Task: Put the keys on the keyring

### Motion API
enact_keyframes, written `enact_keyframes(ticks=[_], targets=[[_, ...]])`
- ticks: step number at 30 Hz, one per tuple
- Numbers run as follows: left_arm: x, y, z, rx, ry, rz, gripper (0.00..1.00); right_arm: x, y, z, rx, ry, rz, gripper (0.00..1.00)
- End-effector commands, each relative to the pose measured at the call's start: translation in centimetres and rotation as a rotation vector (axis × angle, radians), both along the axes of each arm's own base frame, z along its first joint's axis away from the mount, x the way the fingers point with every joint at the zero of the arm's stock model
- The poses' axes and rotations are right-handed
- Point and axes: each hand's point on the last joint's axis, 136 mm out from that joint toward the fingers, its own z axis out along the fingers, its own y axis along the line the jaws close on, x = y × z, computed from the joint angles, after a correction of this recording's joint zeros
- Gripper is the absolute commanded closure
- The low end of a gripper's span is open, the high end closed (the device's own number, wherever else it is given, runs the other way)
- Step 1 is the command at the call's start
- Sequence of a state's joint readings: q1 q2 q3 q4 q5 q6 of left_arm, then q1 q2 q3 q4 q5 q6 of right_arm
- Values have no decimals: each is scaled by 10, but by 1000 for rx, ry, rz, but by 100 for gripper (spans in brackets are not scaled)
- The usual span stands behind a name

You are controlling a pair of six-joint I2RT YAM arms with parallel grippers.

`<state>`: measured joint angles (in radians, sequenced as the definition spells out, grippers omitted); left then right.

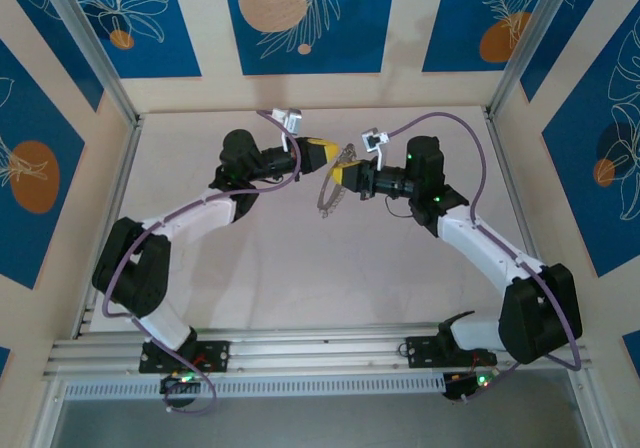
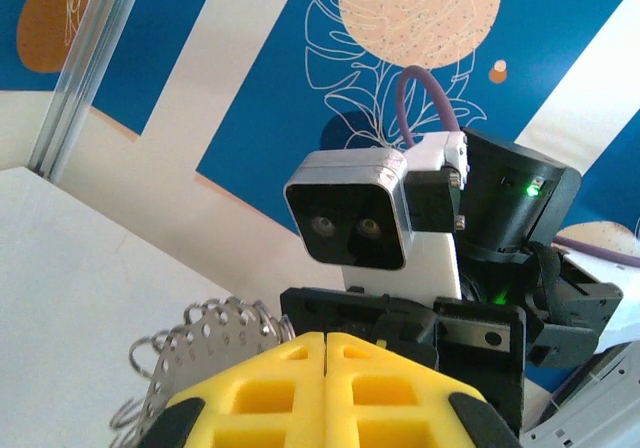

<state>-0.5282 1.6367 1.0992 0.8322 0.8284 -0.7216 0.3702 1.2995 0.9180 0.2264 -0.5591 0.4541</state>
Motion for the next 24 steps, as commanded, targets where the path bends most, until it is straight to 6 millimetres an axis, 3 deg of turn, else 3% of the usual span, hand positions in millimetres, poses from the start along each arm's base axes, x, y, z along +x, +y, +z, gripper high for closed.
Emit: enact_keyframes(ticks=[1, 24], targets=[[-14, 1, 22, -13, -85, -7, 100, -3, -10, 14, -7, -43, -21, 100], [-15, 3, 15, 37, -99, 3, 100, -7, -24, 34, -37, -59, -23, 100]])
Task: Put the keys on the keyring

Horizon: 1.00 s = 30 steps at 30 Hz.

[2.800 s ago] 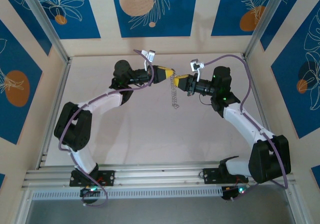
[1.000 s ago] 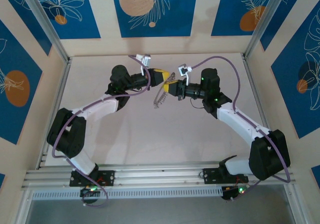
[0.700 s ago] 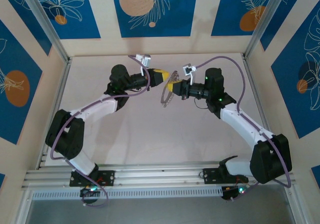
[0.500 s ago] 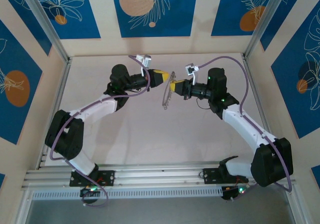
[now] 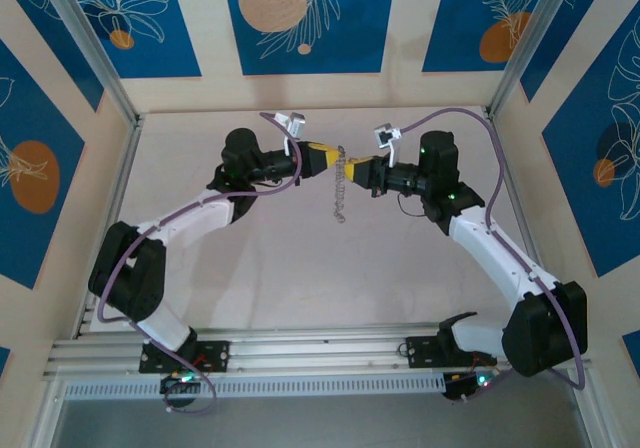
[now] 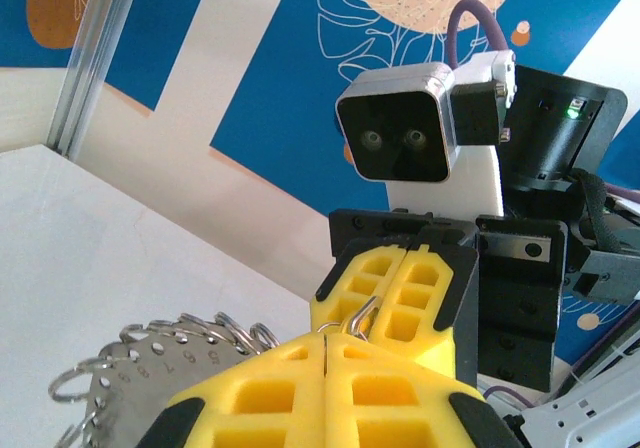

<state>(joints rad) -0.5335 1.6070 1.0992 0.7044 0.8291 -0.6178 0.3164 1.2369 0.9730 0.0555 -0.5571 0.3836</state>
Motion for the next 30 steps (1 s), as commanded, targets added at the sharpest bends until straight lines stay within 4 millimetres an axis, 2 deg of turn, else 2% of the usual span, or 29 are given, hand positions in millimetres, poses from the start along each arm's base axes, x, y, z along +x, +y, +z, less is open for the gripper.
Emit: enact_keyframes(ticks=[1, 15, 30], targets=[[-11, 3, 26, -32, -84, -6, 100, -5, -1, 21, 8, -45, 25, 100], [-14, -2, 25, -30, -80, -23, 100, 1, 14, 20, -8, -38, 62, 100], [-15, -1, 26, -21, -91, -14, 100, 4, -16, 13, -15, -9, 10, 100]])
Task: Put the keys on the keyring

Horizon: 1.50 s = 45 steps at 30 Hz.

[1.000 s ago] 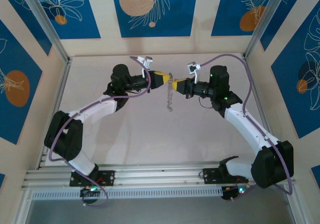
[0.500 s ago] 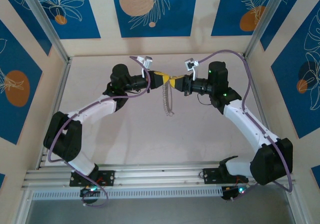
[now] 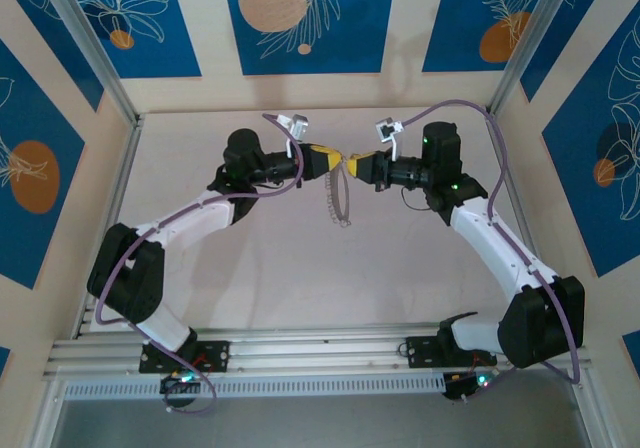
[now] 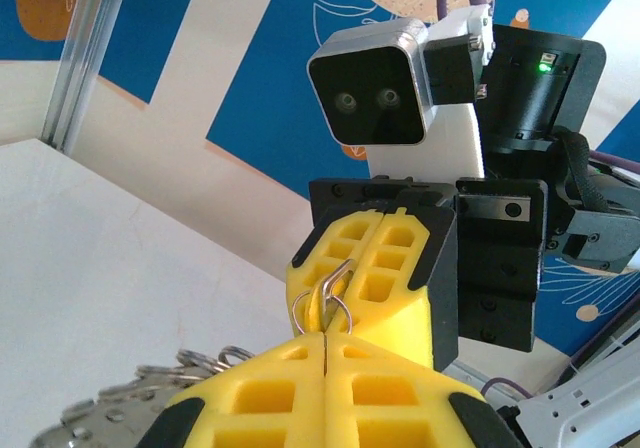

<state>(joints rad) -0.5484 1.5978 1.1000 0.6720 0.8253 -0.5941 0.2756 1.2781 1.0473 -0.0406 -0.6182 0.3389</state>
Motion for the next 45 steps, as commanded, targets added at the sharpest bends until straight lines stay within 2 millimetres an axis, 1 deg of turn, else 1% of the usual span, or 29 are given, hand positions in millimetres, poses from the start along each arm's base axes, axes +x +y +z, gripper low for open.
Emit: enact_keyframes(ticks=[1, 7, 14, 17, 24, 30, 35, 40, 45], targets=[[-10, 3, 28, -37, -87, -8, 100, -3, -9, 9, 2, -34, -16, 100], [-9, 3, 29, -38, -88, -10, 100, -2, -7, 9, 10, -29, -4, 100], [-10, 2, 30, -39, -86, -16, 100, -5, 10, 8, 6, -25, 43, 100], [-11, 2, 29, -38, -84, -19, 100, -4, 12, 8, 3, -26, 47, 100], [-11, 2, 25, -33, -80, -21, 100, -3, 10, 8, -5, -30, 32, 100], [-11, 2, 25, -28, -84, -19, 100, -2, -3, 13, -9, -39, 0, 100], [-11, 1, 24, -26, -84, -21, 100, -4, -13, 22, -2, -55, -13, 100], [-12, 1, 25, -26, -82, -32, 100, -5, -13, 29, -5, -64, -2, 100], [-14, -1, 25, -26, -78, -54, 100, -5, -5, 35, -3, -58, 33, 100]])
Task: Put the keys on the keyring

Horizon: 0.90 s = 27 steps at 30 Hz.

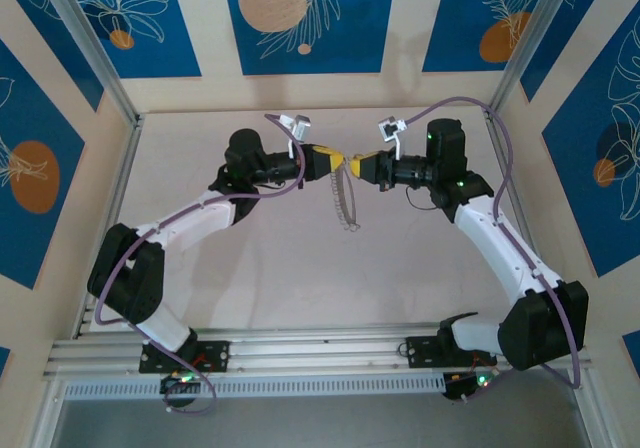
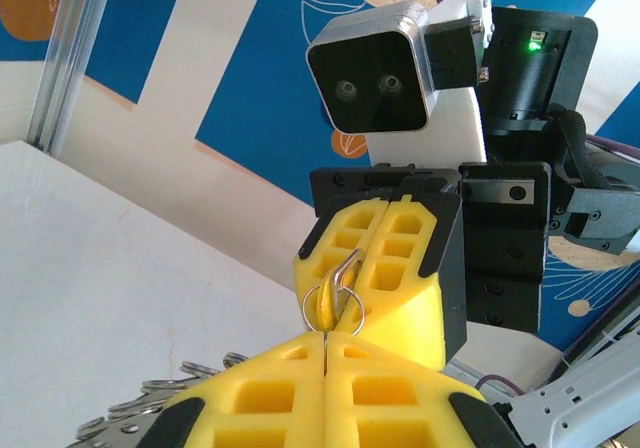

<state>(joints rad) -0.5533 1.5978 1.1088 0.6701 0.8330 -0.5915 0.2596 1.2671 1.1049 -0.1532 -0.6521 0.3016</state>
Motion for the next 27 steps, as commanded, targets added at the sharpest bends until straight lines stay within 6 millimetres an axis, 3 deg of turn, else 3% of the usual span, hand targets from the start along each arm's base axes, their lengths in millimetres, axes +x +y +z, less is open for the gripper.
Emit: enact_keyframes(ticks=[1, 7, 18, 19, 23, 27], targets=[[-12, 1, 22, -25, -69, -45, 100, 3, 2, 24, 8, -70, 17, 100], [-14, 1, 22, -26, -69, -56, 100, 5, 13, 20, -13, -59, 36, 100], [-3, 5, 14, -31, -38, -15, 100, 21, 10, 16, -45, -28, -10, 100], [-1, 8, 13, -34, -33, -3, 98, 23, 9, 16, -48, -22, -16, 100], [11, 19, 11, -48, -8, 61, 76, 29, 9, 12, -61, 2, -26, 100], [19, 32, 9, -56, 6, 127, 62, 37, 9, 7, -69, 25, -34, 100]])
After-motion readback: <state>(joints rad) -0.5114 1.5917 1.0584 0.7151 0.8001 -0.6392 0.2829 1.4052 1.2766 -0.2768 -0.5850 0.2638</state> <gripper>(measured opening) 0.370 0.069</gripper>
